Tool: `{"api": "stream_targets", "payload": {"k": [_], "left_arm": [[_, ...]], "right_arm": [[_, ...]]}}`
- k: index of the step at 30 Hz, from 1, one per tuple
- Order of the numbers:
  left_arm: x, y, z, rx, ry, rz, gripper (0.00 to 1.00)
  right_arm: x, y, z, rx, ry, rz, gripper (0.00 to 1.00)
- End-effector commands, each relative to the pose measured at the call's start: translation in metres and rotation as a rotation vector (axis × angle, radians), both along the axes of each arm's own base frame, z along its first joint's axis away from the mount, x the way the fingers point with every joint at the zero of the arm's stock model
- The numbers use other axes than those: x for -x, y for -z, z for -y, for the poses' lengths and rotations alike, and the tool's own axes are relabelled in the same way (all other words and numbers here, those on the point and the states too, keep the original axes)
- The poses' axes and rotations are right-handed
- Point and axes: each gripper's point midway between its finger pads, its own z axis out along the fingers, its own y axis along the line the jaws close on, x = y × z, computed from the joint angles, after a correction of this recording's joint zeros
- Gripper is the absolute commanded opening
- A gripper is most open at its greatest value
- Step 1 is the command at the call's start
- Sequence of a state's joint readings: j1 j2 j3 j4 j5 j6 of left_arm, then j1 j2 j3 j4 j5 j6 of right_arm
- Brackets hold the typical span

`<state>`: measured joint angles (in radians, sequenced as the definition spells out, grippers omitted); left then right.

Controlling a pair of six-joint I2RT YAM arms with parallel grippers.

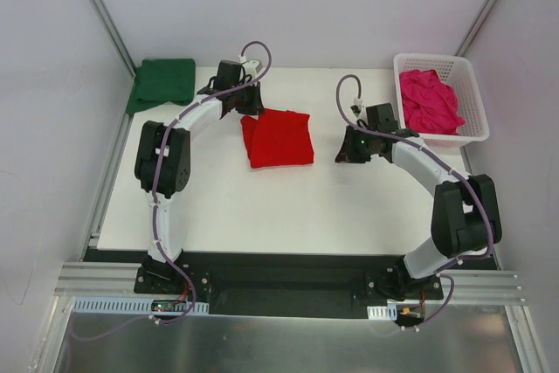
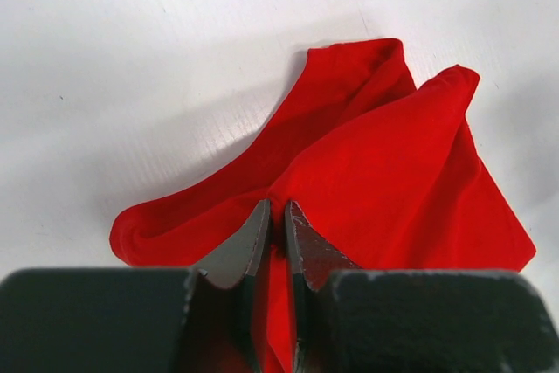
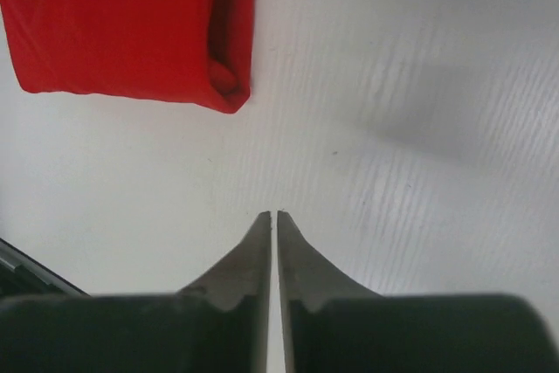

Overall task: Fold and stack the t-shirts
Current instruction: Fold the long partially folded tshirt into a neat square

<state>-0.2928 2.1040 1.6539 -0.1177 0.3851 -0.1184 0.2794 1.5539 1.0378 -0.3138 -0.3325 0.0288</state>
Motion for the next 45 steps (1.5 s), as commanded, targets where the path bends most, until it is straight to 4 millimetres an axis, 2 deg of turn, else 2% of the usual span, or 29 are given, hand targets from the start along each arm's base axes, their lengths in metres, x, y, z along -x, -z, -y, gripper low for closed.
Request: {"api": "stream_targets", "payload": {"k": [1,6,18,23,28,34,38,41,45], "left_arm": [[-0.001,-0.025,-0.007,0.002,-0.011,0.048,0.06],[0.000,-0.024,-0.008,0.002,-0.014,0.044,0.06],[0.001,-0.022,-0.009,-0.004,-0.020,0.040,0.04],[0.000,-0.020,-0.011,-0.006,-0.024,0.038,0.04],[0.000,-0.020,-0.011,-0.006,-0.027,0.037,0.04],[0.000,-0.018,-0.013,-0.005,-0.030,0.031,0.02],[-0.001,-0.019,-0.013,-0.003,-0.030,0.032,0.02],[-0.002,-0.020,-0.014,-0.002,-0.030,0.033,0.02],[-0.001,-0.019,-0.016,0.000,-0.038,0.029,0.02]], "right_arm": [[-0.020,-0.029,-0.026,-0.103,-0.064,0.079,0.01],[-0.024,-0.036,-0.045,-0.146,-0.117,0.083,0.01],[-0.029,-0.017,-0.088,-0.170,-0.195,0.034,0.01],[-0.034,-0.012,-0.097,-0.179,-0.205,0.031,0.01],[-0.039,-0.017,-0.102,-0.191,-0.212,0.041,0.01],[-0.052,-0.015,-0.108,-0.196,-0.217,0.047,0.01],[-0.060,-0.002,-0.114,-0.190,-0.225,0.030,0.01],[-0.067,0.015,-0.115,-0.173,-0.220,0.006,0.02],[-0.065,0.044,-0.115,-0.143,-0.213,-0.049,0.01]]}}
